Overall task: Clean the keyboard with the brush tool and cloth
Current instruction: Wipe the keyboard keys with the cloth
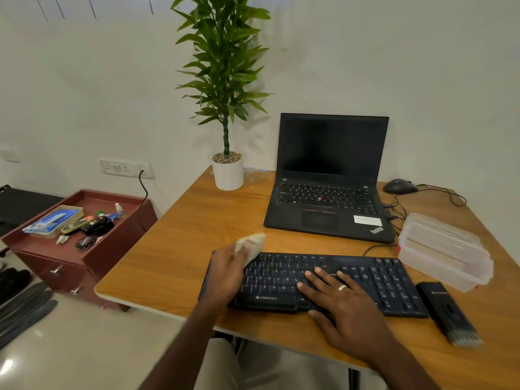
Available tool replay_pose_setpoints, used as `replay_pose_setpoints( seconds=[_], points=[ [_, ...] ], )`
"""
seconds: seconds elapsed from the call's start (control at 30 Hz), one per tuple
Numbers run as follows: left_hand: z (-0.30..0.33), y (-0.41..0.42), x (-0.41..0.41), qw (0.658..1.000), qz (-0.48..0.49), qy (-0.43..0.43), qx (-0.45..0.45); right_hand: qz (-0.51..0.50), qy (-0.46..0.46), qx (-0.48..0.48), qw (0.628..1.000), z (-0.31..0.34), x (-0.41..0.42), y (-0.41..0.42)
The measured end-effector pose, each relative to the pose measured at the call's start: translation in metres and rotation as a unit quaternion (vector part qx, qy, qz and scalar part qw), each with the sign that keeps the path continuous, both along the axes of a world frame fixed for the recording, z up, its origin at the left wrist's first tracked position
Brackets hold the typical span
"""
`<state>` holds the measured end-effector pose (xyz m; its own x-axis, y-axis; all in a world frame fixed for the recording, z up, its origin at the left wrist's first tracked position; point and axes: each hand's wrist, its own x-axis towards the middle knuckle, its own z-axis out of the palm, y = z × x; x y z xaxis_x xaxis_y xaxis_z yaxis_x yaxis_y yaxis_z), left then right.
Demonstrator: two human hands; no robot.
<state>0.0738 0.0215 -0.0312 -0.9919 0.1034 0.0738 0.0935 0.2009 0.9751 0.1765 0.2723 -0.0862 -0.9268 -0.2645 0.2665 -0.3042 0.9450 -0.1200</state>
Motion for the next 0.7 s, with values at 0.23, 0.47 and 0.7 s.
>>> replay_pose_setpoints(
  seconds=[0.23,0.47,0.7],
  points=[
    [0.014,-0.053,-0.016,0.951,0.286,0.089,0.076,-0.008,0.001,0.007,1.000,0.002,0.001,0.000],
    [-0.030,-0.027,-0.018,0.907,0.040,0.156,-0.390,-0.014,0.004,0.019,1.000,0.000,0.001,0.000],
    [-0.024,-0.031,-0.009,0.912,-0.070,0.197,-0.353,-0.010,0.002,0.020,1.000,-0.002,-0.003,0.004]
  ],
)
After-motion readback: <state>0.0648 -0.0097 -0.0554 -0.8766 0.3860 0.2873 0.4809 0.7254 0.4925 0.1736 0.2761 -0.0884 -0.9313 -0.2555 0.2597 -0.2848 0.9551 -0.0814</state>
